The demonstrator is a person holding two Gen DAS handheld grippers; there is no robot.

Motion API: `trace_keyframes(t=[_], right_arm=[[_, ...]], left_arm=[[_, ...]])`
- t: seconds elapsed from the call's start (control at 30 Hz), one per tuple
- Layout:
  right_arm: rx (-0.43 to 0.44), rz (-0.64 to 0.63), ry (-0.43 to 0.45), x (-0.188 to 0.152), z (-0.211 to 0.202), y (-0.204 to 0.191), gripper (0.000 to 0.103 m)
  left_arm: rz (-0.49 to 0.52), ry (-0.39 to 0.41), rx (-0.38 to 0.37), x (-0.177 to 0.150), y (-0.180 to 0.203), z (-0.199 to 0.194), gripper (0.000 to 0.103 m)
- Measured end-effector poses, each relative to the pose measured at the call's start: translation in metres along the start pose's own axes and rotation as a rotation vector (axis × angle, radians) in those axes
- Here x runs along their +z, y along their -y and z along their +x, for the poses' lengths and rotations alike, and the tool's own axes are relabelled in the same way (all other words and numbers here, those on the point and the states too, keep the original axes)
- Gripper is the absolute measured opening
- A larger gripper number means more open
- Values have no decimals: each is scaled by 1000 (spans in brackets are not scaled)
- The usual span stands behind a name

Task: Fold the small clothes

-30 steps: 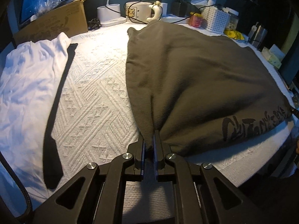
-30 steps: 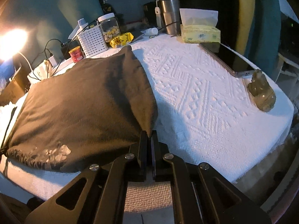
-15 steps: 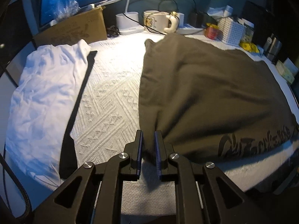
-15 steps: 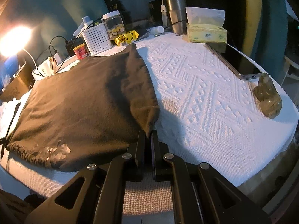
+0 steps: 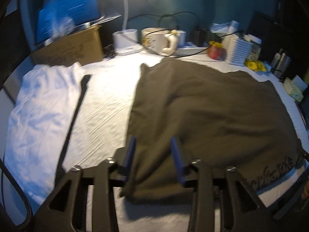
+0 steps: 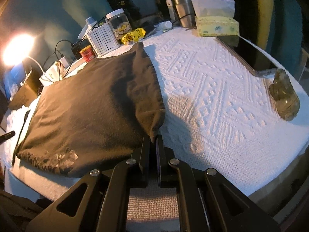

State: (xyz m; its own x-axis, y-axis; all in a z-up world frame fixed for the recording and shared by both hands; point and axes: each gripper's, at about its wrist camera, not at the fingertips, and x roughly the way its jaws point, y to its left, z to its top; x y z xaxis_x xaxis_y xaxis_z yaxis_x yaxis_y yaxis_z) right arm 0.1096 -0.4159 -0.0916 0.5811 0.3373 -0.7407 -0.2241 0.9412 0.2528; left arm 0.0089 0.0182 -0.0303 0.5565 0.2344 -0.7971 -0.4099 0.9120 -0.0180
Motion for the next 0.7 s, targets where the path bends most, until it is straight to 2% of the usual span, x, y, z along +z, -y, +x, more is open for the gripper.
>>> trace_keyframes(t=[0.23, 0.37, 0.6, 0.63, 0.7], right_arm=[[-44, 95, 36, -2, 1, -2, 5], [-69, 162, 49, -4, -1, -2, 5], [-145, 192, 57, -7, -3, -13, 9], [-157, 196, 58, -8, -4, -14, 11], [-193, 205, 59, -9, -6, -18, 25]], left_arm=[[106, 7, -101, 21, 28, 10, 40], [117, -5, -146, 28, 25, 20, 40], [151, -21, -236, 33, 16, 34, 40], [161, -25, -249, 33, 14, 36, 40], [174, -27, -264, 33, 8, 38, 40]])
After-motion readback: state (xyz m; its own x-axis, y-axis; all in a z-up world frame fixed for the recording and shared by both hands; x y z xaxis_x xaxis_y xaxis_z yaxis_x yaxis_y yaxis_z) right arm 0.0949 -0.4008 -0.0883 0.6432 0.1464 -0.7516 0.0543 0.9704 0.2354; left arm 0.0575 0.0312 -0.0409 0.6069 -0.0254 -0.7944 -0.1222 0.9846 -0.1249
